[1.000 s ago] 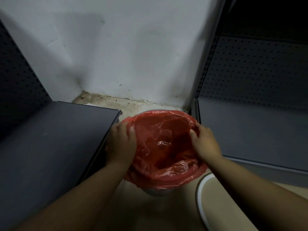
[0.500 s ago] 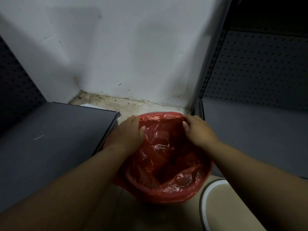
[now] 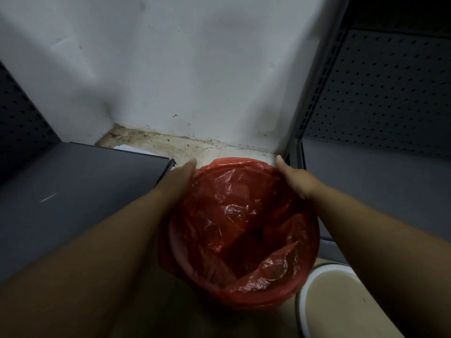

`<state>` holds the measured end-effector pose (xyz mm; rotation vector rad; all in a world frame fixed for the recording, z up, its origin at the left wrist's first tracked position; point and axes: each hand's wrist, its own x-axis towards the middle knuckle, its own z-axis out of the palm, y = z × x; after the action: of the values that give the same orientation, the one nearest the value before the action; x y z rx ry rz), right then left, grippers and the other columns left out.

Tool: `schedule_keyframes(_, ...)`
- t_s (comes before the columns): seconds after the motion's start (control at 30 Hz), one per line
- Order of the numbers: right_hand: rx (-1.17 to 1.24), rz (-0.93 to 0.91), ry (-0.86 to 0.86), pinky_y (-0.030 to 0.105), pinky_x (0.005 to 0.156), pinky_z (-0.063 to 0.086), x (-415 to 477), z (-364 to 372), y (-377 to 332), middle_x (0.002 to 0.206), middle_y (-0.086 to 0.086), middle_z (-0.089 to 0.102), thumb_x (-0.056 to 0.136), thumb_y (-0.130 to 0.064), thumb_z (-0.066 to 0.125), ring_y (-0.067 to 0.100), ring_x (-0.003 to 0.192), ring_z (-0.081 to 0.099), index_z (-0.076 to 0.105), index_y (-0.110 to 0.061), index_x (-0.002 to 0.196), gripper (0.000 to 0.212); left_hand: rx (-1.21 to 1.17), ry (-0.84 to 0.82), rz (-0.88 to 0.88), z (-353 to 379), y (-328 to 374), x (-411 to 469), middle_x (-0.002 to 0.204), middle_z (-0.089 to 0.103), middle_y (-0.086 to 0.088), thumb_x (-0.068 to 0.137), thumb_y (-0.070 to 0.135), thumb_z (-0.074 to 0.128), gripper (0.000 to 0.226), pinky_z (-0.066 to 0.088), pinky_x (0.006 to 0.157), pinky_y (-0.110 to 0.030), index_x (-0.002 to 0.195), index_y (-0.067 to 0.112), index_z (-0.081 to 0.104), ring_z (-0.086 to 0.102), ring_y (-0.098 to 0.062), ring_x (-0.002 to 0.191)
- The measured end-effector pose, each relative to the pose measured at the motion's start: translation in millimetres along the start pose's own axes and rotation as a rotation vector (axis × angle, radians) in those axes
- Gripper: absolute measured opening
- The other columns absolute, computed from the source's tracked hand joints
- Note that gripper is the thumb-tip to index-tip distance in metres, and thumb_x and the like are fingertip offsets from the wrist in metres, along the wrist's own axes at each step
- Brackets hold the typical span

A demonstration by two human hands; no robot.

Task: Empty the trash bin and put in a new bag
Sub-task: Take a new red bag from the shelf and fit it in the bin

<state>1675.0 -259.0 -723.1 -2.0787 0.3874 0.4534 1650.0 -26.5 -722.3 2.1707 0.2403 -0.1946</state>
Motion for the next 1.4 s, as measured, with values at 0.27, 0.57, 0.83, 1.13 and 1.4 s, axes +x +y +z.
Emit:
schedule_keyframes(0.27,0.367,0.153,-0.115,0.053,0.092,0.05,12,-5,24,0.107,0.021,0.07,0.079,-0.08,0.03,0.038,0.097,0.068,0.061,-0.01,0.123,0.088,-0.465,0.006,-0.091,-1,-25,-3,0.038,0.058,0.004,0.1,0.022,0.029,0.067,0.039,0.036,-0.013,0.045,0.026,0.067,0.054,-0.016,0.043)
schedule_keyframes(0.57,-0.229,-0.127,0.219,0.035,0.08,0.045,-2,-5,21,0.096,0.018,0.063,0.098,-0.052,0.023,0.032,0.093,0.058,0.064,0.001,0.102,0.067,-0.324,0.095,-0.1,-2,-19,-16,0.098,0.067,0.003,0.098,0.043,0.024,0.051,0.039,0.067,-0.023,0.109,0.011,0.063,0.058,-0.012,0.081)
schedule_keyframes(0.83,-0.284,-0.35,0.242,0.032,0.117,0.015,-66,18,63,0.158,0.003,0.021,0.097,-0.047,0.031,0.019,0.146,0.018,0.021,-0.018,0.15,0.062,0.09,0.236,0.18,26,-28,-66,0.155,0.026,-0.003,0.09,0.052,0.029,0.062,0.016,0.116,-0.039,0.144,0.021,0.03,0.018,-0.018,0.144)
schedule_keyframes(1.13,0.206,-0.354,0.286,0.017,0.111,0.008,-102,36,84,0.158,-0.009,0.017,0.1,-0.037,0.027,0.005,0.145,0.013,0.019,-0.023,0.15,0.053,-0.236,0.343,0.095,46,-47,-110,0.157,0.016,0.004,0.08,0.058,0.022,0.072,0.021,0.114,-0.043,0.147,0.031,0.017,0.018,-0.016,0.143)
schedule_keyframes(1.4,0.177,-0.362,0.245,0.021,0.11,0.012,-105,28,78,0.158,-0.004,0.02,0.1,-0.038,0.029,0.011,0.145,0.018,0.021,-0.023,0.15,0.052,-0.101,0.295,0.094,33,-38,-106,0.153,0.026,-0.007,0.079,0.06,0.026,0.075,0.027,0.112,-0.053,0.144,0.024,0.028,0.027,-0.026,0.14)
